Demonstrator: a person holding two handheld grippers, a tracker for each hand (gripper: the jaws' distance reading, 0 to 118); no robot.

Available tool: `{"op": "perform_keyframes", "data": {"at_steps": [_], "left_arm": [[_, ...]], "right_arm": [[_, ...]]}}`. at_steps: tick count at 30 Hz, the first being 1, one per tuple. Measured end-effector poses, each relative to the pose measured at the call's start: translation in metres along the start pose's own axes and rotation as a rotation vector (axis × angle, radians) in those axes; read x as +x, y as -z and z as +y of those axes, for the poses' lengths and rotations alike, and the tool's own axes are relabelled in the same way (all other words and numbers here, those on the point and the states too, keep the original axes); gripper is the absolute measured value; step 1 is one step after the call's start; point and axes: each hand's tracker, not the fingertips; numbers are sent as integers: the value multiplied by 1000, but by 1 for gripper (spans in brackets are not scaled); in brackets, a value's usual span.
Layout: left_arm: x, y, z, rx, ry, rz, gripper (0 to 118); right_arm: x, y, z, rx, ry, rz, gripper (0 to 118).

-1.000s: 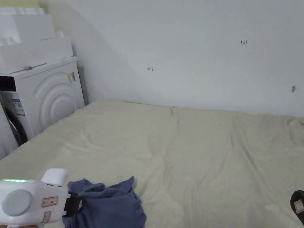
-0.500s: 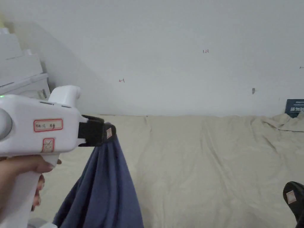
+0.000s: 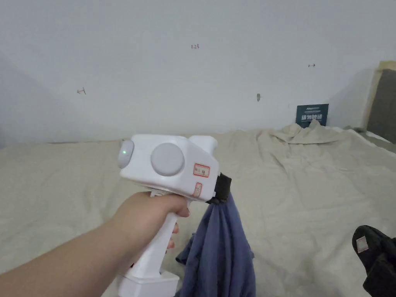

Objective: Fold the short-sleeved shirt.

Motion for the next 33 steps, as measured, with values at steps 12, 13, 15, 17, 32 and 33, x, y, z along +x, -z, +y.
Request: {"op": "perform_keyframes", "data": {"at_steps": [12, 13, 15, 17, 32, 33], "left_arm": [[13, 161, -67, -449, -73, 41, 118], [12, 162, -71, -465, -85, 17, 112], [9, 157, -70, -412, -70, 38, 112], [6, 147, -70, -358, -34, 78, 112], [-48, -131, -169, 363, -197, 203, 14], [-48, -144, -179, 396, -211, 222, 8]], "right_arm": [[21, 4, -19, -81, -1, -50, 3], [21, 4, -20, -84, 2, -47, 3], [19, 5, -21, -86, 4, -43, 3], [15, 5, -21, -92, 1, -37, 3], [-12, -10, -2, -57, -48, -15, 4], [-15, -11, -1, -52, -56, -11, 4]]}}
